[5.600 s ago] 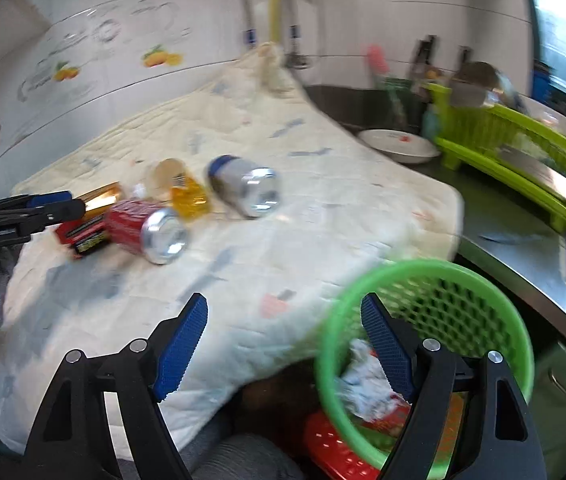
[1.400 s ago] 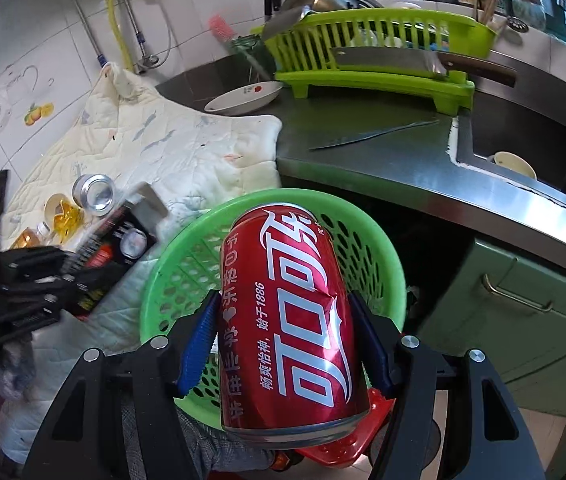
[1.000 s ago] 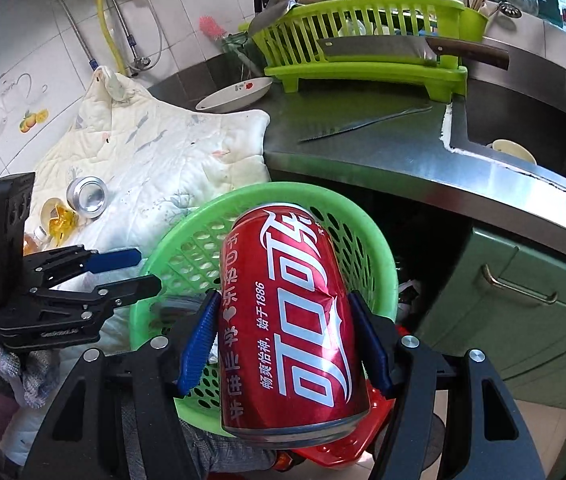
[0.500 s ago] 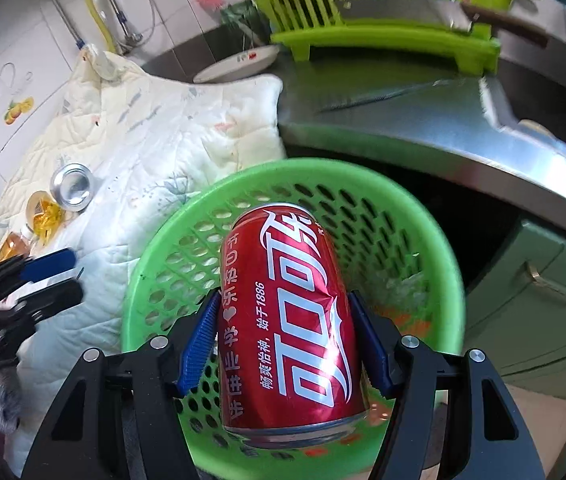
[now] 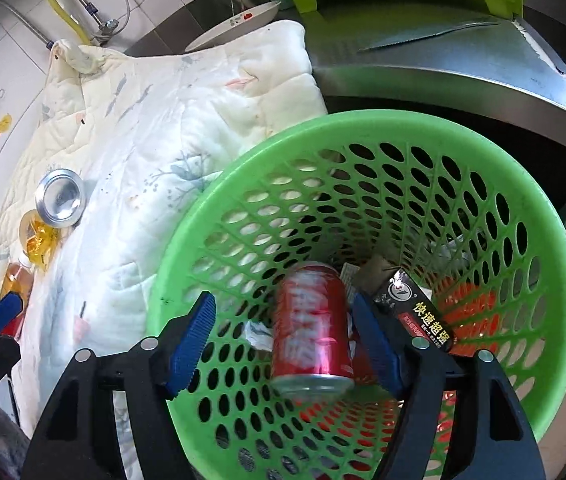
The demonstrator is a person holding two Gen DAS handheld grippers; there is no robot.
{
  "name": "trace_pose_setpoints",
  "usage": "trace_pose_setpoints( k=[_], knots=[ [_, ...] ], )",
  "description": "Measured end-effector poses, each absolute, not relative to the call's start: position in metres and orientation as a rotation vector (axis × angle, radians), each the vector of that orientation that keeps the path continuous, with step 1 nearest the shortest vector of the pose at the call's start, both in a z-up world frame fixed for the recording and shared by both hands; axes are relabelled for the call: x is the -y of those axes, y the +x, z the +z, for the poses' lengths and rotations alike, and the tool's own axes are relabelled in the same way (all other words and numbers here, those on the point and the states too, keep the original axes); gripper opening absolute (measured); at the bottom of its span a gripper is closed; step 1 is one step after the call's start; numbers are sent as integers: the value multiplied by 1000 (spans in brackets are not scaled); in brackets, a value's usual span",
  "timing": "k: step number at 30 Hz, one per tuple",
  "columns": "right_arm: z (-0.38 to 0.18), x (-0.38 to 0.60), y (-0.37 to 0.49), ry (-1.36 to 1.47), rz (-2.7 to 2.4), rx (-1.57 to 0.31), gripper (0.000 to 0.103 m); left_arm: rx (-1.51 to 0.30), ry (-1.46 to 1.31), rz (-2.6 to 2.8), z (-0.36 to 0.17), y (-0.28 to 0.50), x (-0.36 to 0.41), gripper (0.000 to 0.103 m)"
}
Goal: Collect trash
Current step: 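Move both grippers back over the remaining trash on the mat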
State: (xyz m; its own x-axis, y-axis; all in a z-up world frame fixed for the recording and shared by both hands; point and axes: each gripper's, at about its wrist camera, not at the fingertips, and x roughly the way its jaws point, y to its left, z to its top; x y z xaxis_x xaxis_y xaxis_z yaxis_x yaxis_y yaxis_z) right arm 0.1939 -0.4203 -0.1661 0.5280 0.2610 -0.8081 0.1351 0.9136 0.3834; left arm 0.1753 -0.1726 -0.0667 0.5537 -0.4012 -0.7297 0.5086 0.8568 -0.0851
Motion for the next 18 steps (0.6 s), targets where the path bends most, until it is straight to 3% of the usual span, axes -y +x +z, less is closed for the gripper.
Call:
trace_pose_setpoints(
  k=[18],
  knots=[
    [-100, 377, 149, 289, 114, -908, 69, -757, 88, -394, -47, 142, 68, 64]
  ],
)
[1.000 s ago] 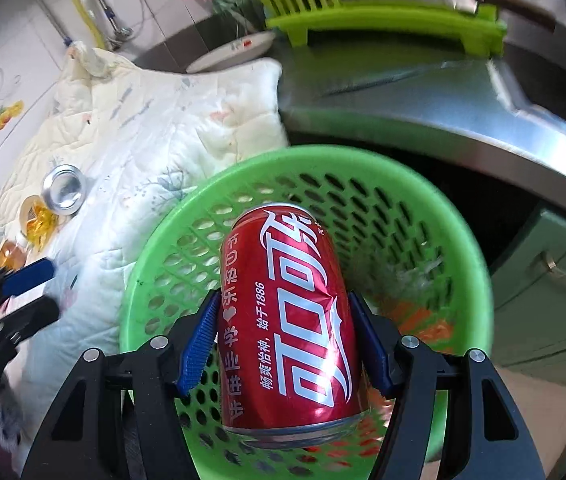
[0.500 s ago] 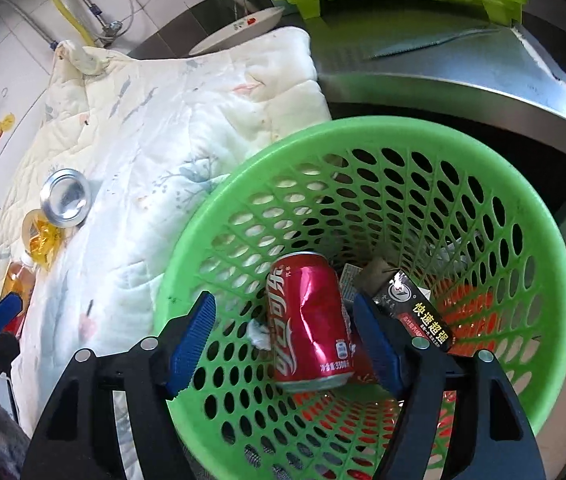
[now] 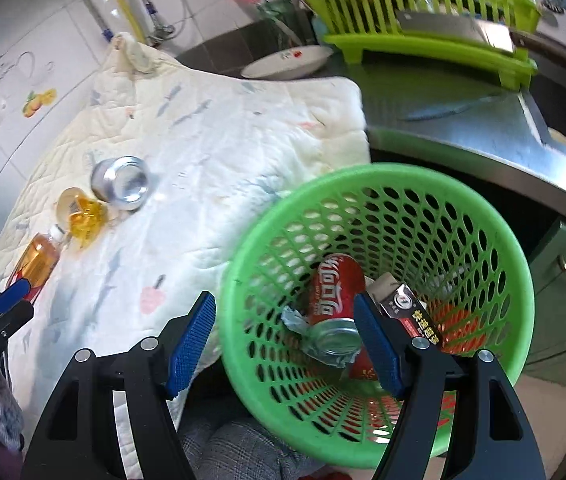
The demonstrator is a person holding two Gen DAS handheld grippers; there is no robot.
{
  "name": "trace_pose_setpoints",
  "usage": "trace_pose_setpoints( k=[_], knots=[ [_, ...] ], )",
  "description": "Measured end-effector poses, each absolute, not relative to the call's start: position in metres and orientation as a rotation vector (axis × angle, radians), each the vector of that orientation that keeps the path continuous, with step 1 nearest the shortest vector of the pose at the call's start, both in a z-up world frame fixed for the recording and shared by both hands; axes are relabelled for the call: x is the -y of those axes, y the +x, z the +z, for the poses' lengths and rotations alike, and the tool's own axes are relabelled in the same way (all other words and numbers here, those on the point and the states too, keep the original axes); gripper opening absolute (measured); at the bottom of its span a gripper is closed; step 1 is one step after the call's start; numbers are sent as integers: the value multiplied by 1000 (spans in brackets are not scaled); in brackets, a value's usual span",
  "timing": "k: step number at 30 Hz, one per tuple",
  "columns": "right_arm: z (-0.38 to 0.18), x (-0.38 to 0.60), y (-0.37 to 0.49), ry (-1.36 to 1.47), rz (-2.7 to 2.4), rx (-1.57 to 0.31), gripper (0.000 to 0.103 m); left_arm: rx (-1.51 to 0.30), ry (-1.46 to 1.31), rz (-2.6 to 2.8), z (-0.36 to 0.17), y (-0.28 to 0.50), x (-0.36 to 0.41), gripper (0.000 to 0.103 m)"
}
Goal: Collect trash
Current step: 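Move both grippers back over the remaining trash on the mat, then grasp the gold drink bottle with the left gripper while the right grasps the yellow wrapper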
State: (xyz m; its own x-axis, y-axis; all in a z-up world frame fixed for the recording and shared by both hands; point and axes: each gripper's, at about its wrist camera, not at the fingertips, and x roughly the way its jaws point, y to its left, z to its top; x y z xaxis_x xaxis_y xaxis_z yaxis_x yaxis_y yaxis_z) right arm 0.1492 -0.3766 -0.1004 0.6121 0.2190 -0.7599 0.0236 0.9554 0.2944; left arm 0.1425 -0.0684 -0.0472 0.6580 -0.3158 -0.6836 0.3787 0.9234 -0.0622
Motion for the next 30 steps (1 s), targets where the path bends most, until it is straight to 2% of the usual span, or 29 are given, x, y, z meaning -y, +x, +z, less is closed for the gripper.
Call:
trace_pose_setpoints(
  k=[9, 12, 20, 30],
  knots=[
    [-70, 332, 148, 230, 211, -866, 69, -725, 78, -269, -33, 139, 5, 64],
    [-66, 312, 151, 199, 259, -859, 70, -710, 87, -214, -26, 144, -17, 69],
    [-57, 247, 171, 104, 392, -859, 70, -723, 103, -95, -20, 164, -75, 72],
    [-44, 165, 215, -45, 524, -840, 70, -753, 106, -67, -30, 183, -112, 77]
  ],
)
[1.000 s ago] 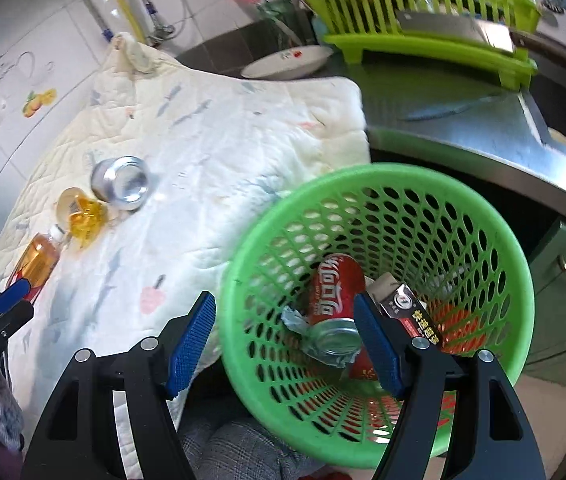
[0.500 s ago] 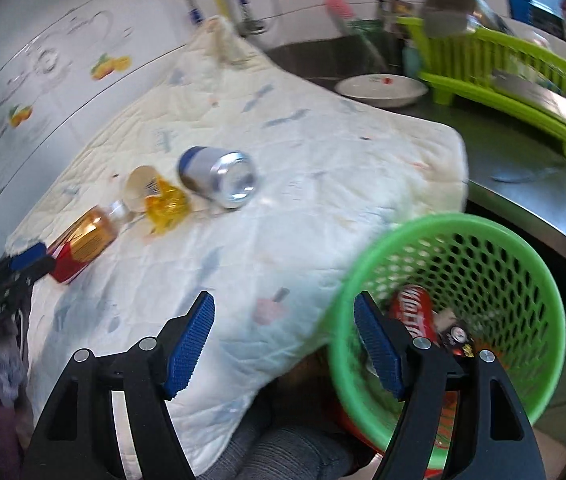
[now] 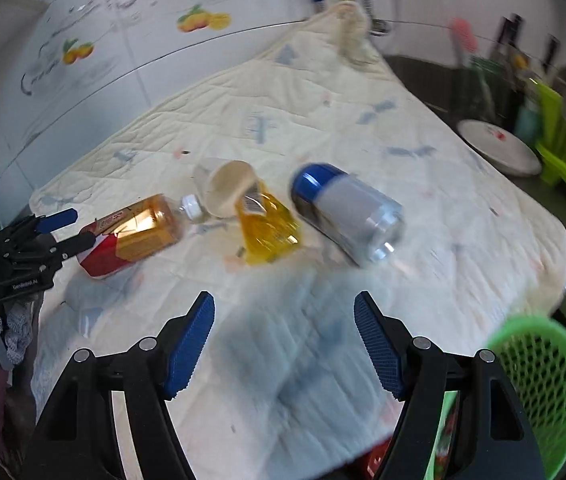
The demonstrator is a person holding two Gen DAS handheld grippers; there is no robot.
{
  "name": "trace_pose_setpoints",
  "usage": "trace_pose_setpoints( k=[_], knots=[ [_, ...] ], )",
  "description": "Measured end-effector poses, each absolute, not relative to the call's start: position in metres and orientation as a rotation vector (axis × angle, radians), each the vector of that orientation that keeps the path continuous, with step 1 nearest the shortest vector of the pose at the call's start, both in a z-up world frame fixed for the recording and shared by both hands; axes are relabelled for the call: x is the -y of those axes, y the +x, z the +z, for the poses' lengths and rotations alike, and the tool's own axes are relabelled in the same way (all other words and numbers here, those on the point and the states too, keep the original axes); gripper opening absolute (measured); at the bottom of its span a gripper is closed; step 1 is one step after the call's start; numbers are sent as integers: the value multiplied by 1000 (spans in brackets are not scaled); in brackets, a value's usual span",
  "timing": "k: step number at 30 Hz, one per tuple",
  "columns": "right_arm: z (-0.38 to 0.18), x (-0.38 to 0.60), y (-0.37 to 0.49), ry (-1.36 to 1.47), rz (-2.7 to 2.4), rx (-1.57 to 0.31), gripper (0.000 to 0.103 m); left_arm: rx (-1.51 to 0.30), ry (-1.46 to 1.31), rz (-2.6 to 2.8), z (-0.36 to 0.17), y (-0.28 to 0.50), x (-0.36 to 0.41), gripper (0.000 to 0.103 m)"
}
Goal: Collect trash
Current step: 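Grasp the gold drink bottle with the left gripper while the right grasps the yellow wrapper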
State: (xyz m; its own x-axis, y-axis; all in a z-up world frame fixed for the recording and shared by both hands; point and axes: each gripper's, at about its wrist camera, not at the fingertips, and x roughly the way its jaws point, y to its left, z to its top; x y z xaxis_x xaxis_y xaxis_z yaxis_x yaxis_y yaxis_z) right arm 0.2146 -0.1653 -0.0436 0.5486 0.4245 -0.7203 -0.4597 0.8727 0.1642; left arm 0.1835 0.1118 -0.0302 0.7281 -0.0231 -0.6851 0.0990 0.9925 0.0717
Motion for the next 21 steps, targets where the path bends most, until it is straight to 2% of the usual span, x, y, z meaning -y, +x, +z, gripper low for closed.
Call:
trace_pose_setpoints(
  k=[10, 21],
  knots=[
    [-52, 91, 269, -232, 652, -820, 70, -754, 126, -117, -35, 198, -117, 82],
    [-76, 55, 307, -358, 671, -833, 66, -789, 158, -174, -45, 220, -117, 88]
  ],
)
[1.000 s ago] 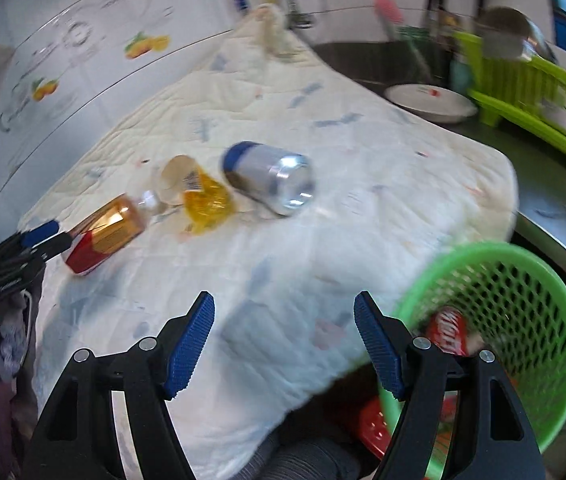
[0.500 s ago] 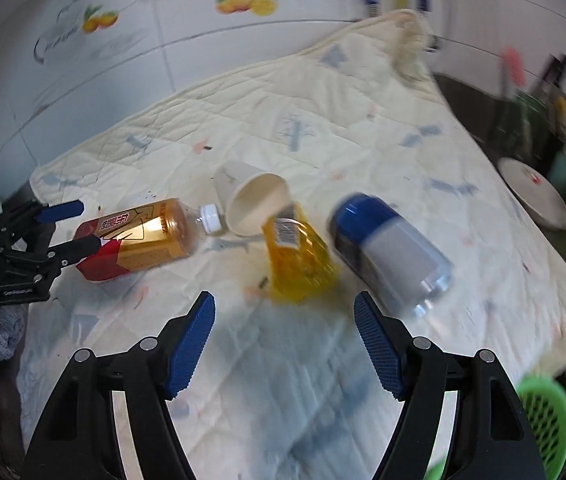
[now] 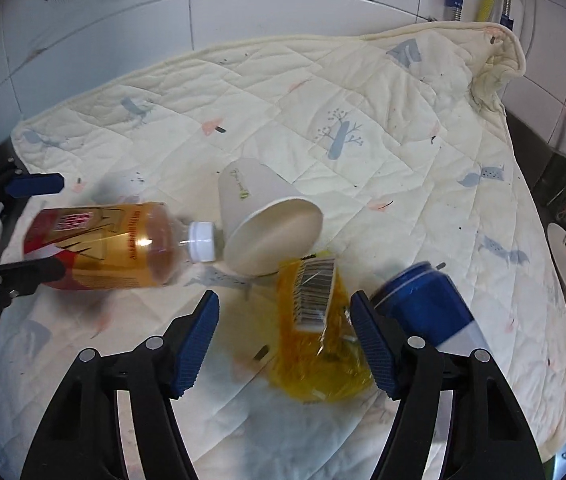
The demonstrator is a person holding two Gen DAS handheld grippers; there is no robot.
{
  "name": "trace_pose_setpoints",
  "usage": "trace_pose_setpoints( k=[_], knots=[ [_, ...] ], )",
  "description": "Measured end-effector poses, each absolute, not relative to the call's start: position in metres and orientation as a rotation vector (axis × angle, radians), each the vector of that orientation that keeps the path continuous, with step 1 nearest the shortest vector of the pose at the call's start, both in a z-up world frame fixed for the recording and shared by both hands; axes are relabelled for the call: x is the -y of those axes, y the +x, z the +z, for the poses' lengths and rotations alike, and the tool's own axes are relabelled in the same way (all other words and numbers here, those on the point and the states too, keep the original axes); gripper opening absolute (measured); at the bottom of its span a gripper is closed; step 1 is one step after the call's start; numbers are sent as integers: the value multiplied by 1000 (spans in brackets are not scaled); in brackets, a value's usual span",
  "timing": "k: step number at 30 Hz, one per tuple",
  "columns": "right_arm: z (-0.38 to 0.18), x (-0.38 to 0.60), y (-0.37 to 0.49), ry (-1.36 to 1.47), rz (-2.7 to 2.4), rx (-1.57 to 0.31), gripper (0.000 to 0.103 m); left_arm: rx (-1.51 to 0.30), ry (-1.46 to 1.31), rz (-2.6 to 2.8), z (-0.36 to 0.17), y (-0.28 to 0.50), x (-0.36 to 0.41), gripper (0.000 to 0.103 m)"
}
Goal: Collect trash
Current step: 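Grasp the gold drink bottle with the left gripper while the right grasps the yellow wrapper, then carry the gold bottle and yellow wrapper over the green basket and release both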
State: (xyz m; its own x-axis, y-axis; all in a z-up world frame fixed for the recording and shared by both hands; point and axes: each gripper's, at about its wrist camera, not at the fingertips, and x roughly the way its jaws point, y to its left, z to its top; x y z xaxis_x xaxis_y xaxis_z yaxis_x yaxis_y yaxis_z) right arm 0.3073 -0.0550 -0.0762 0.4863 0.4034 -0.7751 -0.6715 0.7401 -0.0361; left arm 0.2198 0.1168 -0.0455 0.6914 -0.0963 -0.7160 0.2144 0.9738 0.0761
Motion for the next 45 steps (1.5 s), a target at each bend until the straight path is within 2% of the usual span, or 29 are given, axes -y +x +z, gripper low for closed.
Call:
trace_pose_setpoints(
  k=[10, 16, 17, 20, 35, 45],
  knots=[
    [-97, 46, 324, -410, 638, -871, 57, -860, 251, -185, -61, 242, -108, 88],
    [-102, 48, 328, -407, 605, -887, 41, -908, 254, -177, -70, 250, -110, 88],
    [-102, 48, 328, -408, 602, -890, 34, -914, 258, -173, -72, 250, -110, 88],
    [-102, 49, 325, -413, 596, -892, 30, -927, 284, -158, -78, 251, -107, 84],
    [-74, 83, 262, -245, 636, -845, 27, -889, 252, -122, -68, 226, -96, 70],
    [-60, 133, 213, -140, 596, -819, 27, -889, 224, -150, -67, 200, -80, 67]
  ],
)
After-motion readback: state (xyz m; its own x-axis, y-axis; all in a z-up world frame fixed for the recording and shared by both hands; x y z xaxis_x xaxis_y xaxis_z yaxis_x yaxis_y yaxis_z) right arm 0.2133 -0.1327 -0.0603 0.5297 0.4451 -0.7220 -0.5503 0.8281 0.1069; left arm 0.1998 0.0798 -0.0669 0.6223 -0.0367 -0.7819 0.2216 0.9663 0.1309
